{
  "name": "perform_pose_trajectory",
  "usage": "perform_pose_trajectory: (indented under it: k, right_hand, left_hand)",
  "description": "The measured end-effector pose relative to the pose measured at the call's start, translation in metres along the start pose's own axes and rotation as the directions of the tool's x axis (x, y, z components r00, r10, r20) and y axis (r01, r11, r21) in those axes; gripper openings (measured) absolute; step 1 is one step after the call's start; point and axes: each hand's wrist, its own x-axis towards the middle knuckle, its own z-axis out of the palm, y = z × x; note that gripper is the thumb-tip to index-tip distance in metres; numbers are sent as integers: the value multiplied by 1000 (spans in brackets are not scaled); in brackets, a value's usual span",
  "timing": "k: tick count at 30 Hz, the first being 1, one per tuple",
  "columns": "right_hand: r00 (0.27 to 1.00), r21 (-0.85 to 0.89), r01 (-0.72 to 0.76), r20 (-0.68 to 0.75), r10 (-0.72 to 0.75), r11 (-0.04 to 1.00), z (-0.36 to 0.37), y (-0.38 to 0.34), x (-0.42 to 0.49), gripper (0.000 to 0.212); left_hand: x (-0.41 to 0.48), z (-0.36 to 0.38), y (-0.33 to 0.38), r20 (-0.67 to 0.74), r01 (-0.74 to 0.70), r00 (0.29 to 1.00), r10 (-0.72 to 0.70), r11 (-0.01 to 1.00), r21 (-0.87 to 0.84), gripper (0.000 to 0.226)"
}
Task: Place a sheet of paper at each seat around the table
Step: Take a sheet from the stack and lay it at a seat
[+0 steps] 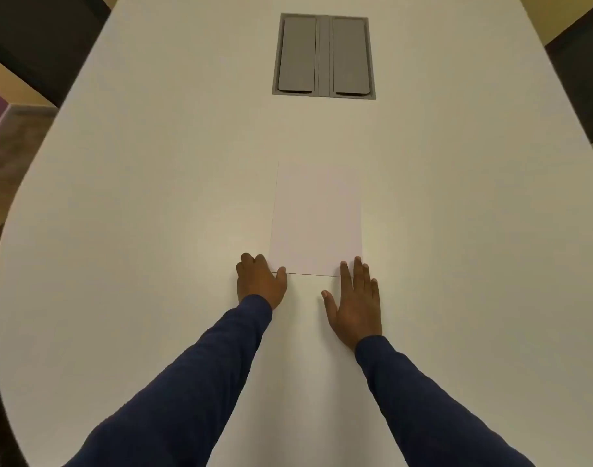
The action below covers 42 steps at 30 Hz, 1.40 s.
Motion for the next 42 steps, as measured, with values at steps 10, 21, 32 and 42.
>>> perform_pose_trajectory:
  k: [10,21,32,42]
  right_hand:
    - [998,-14,-12,64,12,1000,7,7,29,77]
    - [999,-31,2,48,-1,1000,11,6,28,78]
    - [1000,-26,18,25,-17,1000,14,8,27,78]
    - [1000,-30,11,16,-10,999,15,8,28,78]
  left_hand:
    - [27,-8,33,170,397,917,-360,866,-306,52]
    - [30,-4,50,253,417,909,-332,740,-528,34]
    - [38,-10,29,36,313,940,-338,820,-479,16]
    - [38,-7,25,-22,276,948,-317,856,-438,28]
